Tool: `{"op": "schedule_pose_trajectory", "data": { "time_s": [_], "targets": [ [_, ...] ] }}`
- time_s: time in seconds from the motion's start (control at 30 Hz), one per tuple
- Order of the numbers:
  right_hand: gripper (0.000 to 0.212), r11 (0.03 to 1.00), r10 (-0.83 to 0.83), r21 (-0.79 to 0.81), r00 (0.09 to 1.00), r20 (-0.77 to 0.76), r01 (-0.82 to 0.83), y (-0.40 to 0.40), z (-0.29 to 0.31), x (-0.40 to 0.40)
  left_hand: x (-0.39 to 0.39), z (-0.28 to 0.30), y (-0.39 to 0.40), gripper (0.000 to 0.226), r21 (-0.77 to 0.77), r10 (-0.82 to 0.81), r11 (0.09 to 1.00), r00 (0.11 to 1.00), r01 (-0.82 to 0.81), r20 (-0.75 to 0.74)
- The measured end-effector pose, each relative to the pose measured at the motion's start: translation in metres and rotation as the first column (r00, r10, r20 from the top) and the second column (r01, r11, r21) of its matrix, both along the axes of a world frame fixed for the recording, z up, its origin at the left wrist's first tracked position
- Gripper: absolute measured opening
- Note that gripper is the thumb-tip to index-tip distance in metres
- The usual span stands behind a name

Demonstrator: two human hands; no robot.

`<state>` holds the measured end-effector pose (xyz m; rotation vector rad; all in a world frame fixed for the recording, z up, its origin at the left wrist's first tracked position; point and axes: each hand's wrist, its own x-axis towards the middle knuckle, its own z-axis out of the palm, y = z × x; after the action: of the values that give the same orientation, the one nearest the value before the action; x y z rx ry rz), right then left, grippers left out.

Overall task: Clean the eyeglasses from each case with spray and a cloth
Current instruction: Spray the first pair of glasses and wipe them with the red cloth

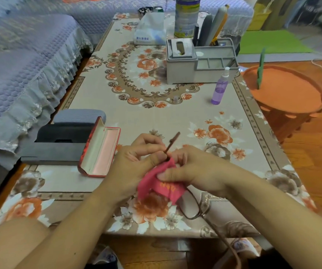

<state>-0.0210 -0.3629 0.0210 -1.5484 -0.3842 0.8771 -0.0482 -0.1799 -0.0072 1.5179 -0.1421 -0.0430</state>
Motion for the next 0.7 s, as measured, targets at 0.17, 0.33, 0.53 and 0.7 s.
{"op": "schedule_pose_trajectory", "data": {
  "time_s": [0.17, 0.33, 0.53, 0.7],
  "targets": [
    [0.023, 0.983, -0.168, 0.061, 0.984, -0.064, 0.171, -0.002, 0.001, 0.008, 0.0, 0.004, -0.001, 0.014, -0.028, 0.086, 0.996, 0.994, -0.085, 0.066],
    [0.024, 0.809, -0.485, -0.238, 0.839, 0.247, 0.538, -0.046, 0.015, 0.045, 0.003, 0.01, 0.011, 0.013, -0.068, 0.265, 0.964, 0.954, -0.258, 0.138],
    [0.022, 0.663, -0.391, -0.406, 0.754, 0.528, 0.629, -0.07, 0.017, 0.06, 0.008, 0.01, 0.017, 0.035, -0.048, 0.285, 0.958, 0.943, -0.281, 0.17],
    [0.027, 0.767, -0.382, -0.364, 0.832, 0.402, 0.528, -0.066, 0.013, 0.059, 0.006, 0.01, 0.019, 0.039, -0.056, 0.283, 0.959, 0.947, -0.278, 0.15]
  ]
}}
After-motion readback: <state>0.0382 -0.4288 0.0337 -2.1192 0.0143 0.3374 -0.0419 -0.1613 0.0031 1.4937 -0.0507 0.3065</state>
